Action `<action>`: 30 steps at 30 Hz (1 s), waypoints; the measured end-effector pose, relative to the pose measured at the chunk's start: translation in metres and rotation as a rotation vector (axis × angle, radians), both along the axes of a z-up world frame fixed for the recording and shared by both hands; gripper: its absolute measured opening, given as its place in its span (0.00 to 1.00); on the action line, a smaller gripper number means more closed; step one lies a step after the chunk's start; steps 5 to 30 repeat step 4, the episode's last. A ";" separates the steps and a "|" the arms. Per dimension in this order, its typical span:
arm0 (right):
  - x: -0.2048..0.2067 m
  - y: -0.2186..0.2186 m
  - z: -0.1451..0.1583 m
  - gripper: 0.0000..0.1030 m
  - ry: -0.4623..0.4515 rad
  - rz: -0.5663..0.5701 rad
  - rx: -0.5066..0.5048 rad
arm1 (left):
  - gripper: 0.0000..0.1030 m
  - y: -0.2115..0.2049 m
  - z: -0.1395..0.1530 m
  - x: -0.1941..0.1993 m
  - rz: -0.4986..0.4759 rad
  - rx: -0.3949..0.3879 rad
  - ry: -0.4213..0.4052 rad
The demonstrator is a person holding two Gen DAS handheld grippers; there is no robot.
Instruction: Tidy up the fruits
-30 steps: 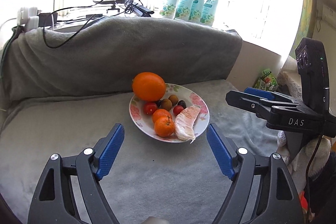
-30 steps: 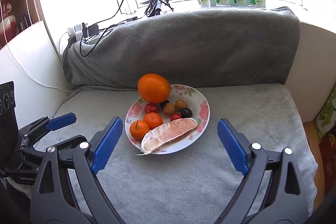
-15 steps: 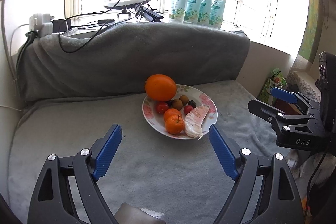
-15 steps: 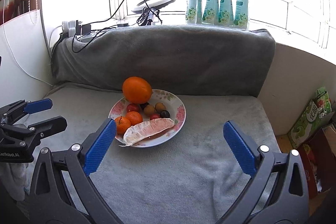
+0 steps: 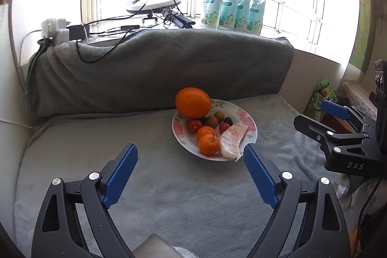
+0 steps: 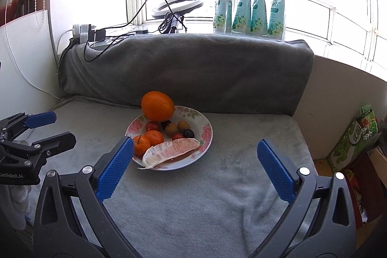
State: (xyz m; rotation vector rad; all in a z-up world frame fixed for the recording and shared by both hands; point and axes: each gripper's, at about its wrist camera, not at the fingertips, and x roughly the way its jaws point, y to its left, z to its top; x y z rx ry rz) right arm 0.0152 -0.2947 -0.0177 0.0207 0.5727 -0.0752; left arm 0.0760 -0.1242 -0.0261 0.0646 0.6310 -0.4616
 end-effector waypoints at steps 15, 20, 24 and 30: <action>0.001 -0.001 -0.002 1.00 0.007 0.000 0.004 | 0.87 0.002 0.000 0.000 0.001 0.001 -0.005; 0.001 -0.001 -0.002 1.00 0.007 0.000 0.004 | 0.87 0.002 0.000 0.000 0.001 0.001 -0.005; 0.001 -0.001 -0.002 1.00 0.007 0.000 0.004 | 0.87 0.002 0.000 0.000 0.001 0.001 -0.005; 0.001 -0.001 -0.002 1.00 0.007 0.000 0.004 | 0.87 0.002 0.000 0.000 0.001 0.001 -0.005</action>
